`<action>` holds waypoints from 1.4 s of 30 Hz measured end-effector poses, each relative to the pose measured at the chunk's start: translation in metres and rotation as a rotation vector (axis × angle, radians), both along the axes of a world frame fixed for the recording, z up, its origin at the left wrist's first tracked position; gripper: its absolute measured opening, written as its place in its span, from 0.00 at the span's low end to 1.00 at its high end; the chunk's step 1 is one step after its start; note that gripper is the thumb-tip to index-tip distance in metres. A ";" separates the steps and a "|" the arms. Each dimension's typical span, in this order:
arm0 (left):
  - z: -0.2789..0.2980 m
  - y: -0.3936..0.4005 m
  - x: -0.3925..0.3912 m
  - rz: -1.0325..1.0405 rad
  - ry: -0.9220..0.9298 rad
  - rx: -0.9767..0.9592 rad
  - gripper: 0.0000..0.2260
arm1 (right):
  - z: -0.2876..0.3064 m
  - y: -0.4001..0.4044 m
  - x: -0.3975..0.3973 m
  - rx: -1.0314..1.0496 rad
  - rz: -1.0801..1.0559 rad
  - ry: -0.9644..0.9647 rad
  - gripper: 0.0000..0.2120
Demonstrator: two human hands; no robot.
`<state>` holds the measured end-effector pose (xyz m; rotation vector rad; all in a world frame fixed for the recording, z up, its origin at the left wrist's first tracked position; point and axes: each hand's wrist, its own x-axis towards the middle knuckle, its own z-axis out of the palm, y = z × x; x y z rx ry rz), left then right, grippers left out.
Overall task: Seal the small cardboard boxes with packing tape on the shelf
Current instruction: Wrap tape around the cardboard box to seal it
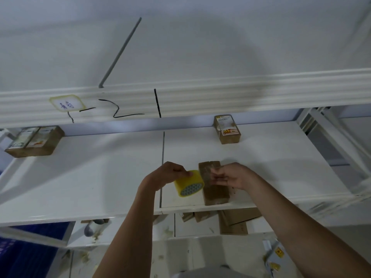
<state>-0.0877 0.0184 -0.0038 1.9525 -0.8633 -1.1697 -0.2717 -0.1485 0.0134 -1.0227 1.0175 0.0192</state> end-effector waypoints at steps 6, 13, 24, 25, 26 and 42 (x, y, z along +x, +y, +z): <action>-0.001 -0.022 -0.003 0.044 -0.091 0.055 0.14 | -0.010 -0.006 0.001 -0.140 -0.016 0.092 0.10; -0.003 -0.048 -0.008 0.036 -0.210 0.158 0.15 | -0.018 -0.013 -0.001 -0.239 -0.025 0.194 0.12; -0.013 -0.050 -0.010 -0.012 -0.465 0.330 0.23 | -0.013 -0.022 -0.005 -0.352 -0.015 0.250 0.10; -0.013 -0.050 -0.011 -0.011 -0.476 0.337 0.24 | -0.014 -0.022 -0.007 -0.358 -0.009 0.272 0.09; -0.014 -0.051 -0.012 -0.015 -0.485 0.346 0.24 | -0.015 -0.022 -0.009 -0.370 -0.008 0.297 0.07; -0.017 -0.061 -0.029 -0.047 -0.547 0.437 0.32 | -0.027 -0.025 -0.012 -0.541 0.029 0.411 0.03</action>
